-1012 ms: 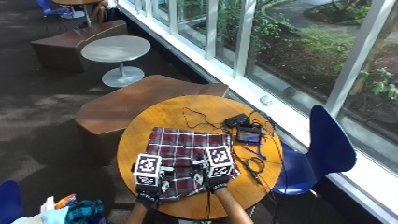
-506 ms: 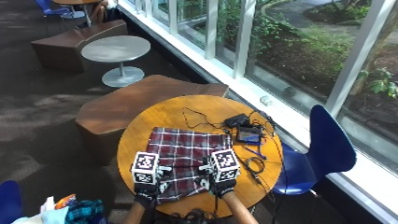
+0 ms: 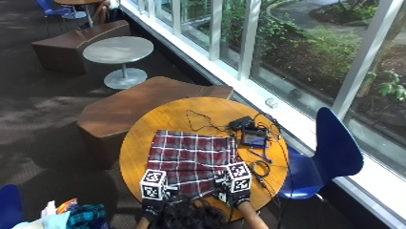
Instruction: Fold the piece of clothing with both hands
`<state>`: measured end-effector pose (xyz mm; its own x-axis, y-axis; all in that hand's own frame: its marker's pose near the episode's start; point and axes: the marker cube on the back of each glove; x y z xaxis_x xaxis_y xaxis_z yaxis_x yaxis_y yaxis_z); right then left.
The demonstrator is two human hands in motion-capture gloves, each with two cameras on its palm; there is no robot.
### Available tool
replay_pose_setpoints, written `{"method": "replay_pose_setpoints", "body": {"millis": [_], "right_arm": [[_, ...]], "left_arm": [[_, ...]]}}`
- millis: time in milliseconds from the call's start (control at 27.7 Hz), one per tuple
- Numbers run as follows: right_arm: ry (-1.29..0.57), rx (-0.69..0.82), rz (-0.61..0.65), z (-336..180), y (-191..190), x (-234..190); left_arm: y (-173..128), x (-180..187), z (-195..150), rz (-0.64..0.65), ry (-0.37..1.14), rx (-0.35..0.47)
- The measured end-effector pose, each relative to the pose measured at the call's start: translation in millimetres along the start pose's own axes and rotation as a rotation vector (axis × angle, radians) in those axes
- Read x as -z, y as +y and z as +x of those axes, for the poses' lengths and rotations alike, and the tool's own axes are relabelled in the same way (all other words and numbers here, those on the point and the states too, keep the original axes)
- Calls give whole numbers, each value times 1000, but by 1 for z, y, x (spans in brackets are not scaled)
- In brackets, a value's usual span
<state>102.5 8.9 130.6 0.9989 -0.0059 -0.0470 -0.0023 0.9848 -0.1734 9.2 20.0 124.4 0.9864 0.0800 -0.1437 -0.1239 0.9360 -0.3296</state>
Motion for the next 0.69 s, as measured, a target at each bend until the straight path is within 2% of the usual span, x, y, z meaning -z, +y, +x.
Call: {"method": "replay_pose_setpoints", "body": {"millis": [108,217,325,397,470,542,614,687], "right_arm": [[-10,6,36,0,-4,-5],[-13,3,178,1,-10,-6],[-35,33,351,-1,-5,3],[-79,65,429,-6,10,19],[-131,98,473,-11,24,36],[-177,125,469,-14,36,52],[-206,143,432,-15,41,69],[-222,146,397,-13,33,85]], "left_arm": [[-8,-7,-2,162,4,16],[-13,-1,-2,375,-8,33],[2,25,-9,563,-80,61],[23,50,-29,638,-206,90],[40,71,-40,678,-246,73],[46,85,-31,676,-124,-21],[43,97,-26,622,-49,-107],[32,110,-27,531,-62,-151]]}}
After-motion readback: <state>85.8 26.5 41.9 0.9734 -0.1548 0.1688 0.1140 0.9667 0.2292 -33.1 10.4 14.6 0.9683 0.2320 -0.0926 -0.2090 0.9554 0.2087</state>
